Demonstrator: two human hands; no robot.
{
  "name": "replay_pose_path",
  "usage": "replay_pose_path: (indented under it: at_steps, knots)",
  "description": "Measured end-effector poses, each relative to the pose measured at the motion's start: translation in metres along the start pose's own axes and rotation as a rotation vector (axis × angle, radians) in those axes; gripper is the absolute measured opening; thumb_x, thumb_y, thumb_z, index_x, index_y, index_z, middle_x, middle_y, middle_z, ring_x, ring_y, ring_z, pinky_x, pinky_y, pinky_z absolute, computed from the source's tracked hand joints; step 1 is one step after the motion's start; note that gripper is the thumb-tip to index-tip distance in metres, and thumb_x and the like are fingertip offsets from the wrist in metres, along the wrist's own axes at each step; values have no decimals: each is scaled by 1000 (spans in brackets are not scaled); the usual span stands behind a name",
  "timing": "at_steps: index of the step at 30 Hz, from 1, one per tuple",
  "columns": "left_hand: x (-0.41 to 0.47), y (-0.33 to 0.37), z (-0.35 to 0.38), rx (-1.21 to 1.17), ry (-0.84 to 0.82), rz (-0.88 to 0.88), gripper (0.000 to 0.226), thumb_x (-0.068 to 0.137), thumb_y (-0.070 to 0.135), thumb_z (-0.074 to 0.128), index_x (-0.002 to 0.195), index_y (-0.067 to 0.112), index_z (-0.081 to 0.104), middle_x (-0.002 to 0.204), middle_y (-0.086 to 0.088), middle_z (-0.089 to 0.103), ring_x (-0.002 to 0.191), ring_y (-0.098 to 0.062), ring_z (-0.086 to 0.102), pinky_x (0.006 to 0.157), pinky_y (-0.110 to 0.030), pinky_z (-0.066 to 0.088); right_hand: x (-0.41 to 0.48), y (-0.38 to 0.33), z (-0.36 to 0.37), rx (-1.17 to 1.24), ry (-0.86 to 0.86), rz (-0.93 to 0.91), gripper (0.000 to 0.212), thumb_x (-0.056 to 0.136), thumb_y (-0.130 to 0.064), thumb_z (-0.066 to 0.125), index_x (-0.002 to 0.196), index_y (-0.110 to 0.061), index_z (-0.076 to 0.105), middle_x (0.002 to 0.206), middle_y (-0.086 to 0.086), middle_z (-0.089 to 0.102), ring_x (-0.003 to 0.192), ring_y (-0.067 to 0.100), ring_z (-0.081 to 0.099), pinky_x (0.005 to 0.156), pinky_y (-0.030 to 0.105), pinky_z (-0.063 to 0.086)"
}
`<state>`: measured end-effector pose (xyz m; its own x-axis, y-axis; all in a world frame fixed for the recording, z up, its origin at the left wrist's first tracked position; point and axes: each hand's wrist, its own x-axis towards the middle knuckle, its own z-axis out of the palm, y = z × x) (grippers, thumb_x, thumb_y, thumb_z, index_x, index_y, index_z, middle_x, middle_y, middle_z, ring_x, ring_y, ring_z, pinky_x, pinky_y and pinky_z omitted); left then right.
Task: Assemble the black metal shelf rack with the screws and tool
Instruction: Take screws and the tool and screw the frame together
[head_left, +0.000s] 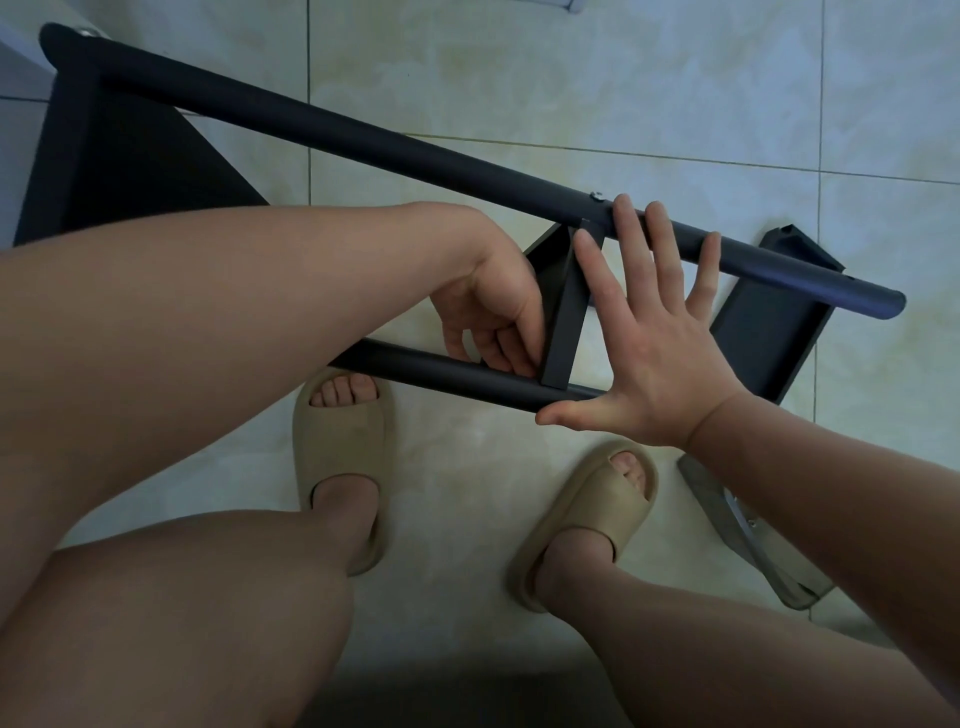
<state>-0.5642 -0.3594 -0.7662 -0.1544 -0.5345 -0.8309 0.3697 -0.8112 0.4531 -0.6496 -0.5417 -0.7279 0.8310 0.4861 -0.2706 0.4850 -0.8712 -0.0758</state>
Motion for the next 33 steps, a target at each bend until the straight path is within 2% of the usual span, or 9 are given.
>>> replay_pose_path:
  at_steps: [5,10,14,17,20,23,26,30,33]
  knots:
    - [-3,2,-1,-20,-32,34,18,90,11,64,105,15,73,105,-1,72,101,-17,64,101,-47,47,0,0,0,-11,-7,3,136,65,-104,32,163,-13,9,169,21,-2,155,42,-7,115,74,-7]
    - [-3,0,-2,32,7,14,18,87,25,69,103,23,76,103,4,75,103,-16,66,95,-44,50,0,0,0,-3,-3,4,136,65,-104,31,163,-13,9,169,20,-3,155,42,-7,115,73,-8]
    - [1,2,-1,31,29,15,13,90,20,67,100,20,76,94,4,75,100,-16,64,95,-40,50,0,0,0,-2,0,3,136,64,-104,33,163,-14,8,169,20,-3,155,42,-7,115,72,-10]
    - [-1,1,-2,10,-8,39,20,90,12,65,108,15,73,105,0,74,102,-16,66,102,-42,48,0,1,1,-3,0,4,136,64,-104,34,163,-14,8,169,20,-3,155,42,-8,115,72,-10]
    - [-4,-2,-4,5,-26,38,25,90,17,65,113,18,73,110,2,75,105,-16,68,101,-44,48,0,0,1,-1,7,1,135,65,-104,32,163,-14,9,169,20,-2,155,42,-7,115,71,-10]
    - [-2,-1,-2,30,0,28,18,89,24,66,105,22,75,101,5,75,100,-16,67,98,-41,49,0,1,1,-7,8,-2,135,66,-104,32,163,-13,8,169,21,-2,155,43,-6,115,72,-9]
    - [2,1,-1,24,19,25,16,91,20,65,104,18,74,95,3,73,96,-16,64,97,-37,48,0,0,0,-1,8,-1,135,65,-103,34,163,-14,9,169,21,-2,155,43,-6,115,73,-9]
    - [0,-1,-3,3,-4,52,24,89,11,65,112,14,72,105,0,74,98,-15,67,102,-38,48,0,0,0,3,7,-1,135,65,-103,32,163,-13,9,169,21,-2,155,43,-6,114,73,-9]
    - [-3,-2,-5,1,-17,51,24,90,17,65,112,19,74,110,3,75,102,-14,70,100,-40,49,0,0,0,4,5,0,135,66,-103,31,163,-13,9,169,21,-2,155,43,-6,114,73,-8]
